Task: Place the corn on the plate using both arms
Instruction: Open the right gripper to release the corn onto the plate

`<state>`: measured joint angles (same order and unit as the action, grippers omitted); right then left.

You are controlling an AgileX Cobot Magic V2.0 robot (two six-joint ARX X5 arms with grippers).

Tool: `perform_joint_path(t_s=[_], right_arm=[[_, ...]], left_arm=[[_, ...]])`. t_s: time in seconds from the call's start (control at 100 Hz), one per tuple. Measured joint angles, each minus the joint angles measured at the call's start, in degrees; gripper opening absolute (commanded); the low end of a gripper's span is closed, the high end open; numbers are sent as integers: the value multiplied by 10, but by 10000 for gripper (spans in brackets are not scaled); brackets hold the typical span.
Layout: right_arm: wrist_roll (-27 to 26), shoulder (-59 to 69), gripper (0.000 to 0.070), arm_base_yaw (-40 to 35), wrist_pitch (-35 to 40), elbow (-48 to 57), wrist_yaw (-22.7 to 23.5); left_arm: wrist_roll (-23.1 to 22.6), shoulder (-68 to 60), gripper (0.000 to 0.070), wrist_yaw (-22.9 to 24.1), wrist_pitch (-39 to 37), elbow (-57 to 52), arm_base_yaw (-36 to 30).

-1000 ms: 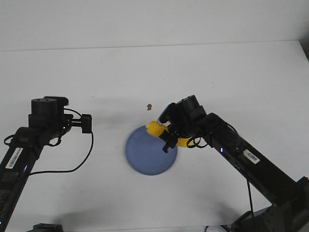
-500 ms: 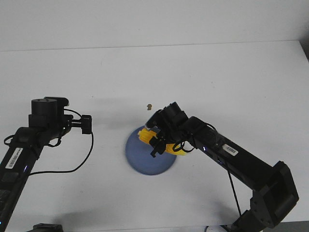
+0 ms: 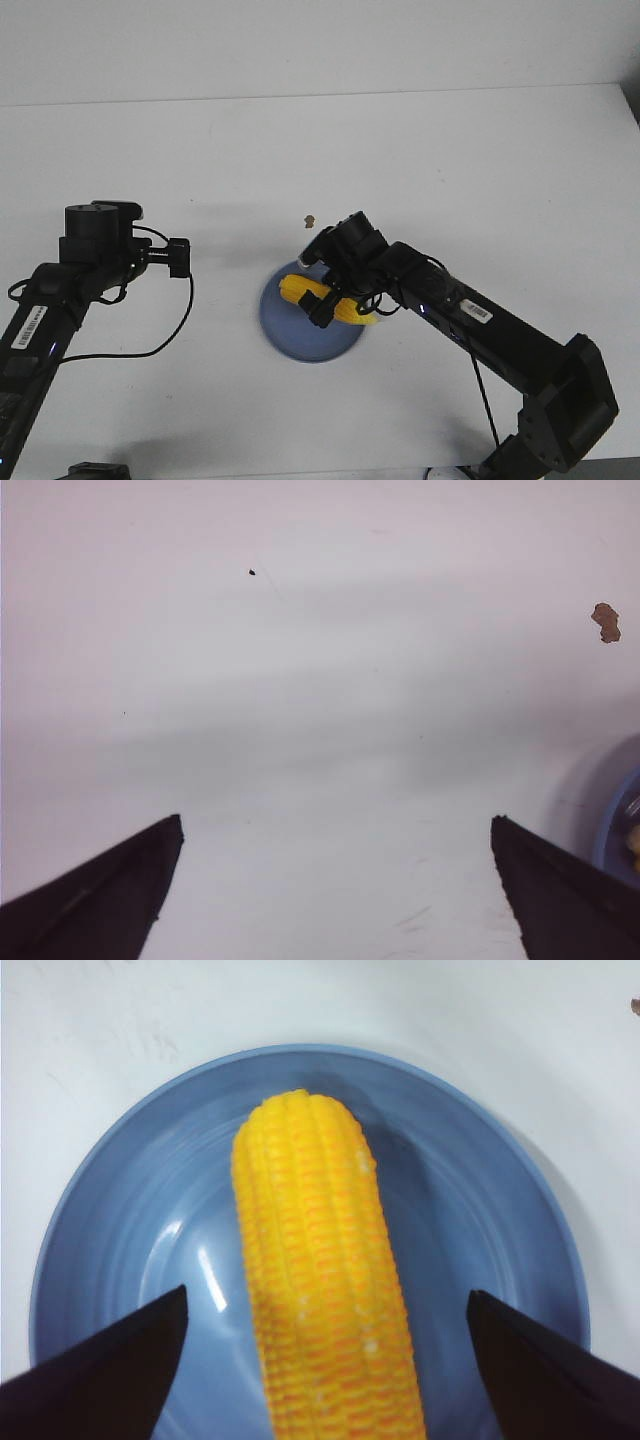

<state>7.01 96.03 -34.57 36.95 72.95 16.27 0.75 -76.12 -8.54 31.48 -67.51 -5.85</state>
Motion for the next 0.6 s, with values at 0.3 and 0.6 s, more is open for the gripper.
perform_joint_path(t_s=[0.3, 0.6], right_arm=[[-9, -102, 608, 62, -4, 0, -104], [2, -240, 608, 191, -4, 0, -117]], left_arm=[[0, 0, 626, 0, 1, 0, 0], [2, 17, 626, 0, 2, 5, 0]])
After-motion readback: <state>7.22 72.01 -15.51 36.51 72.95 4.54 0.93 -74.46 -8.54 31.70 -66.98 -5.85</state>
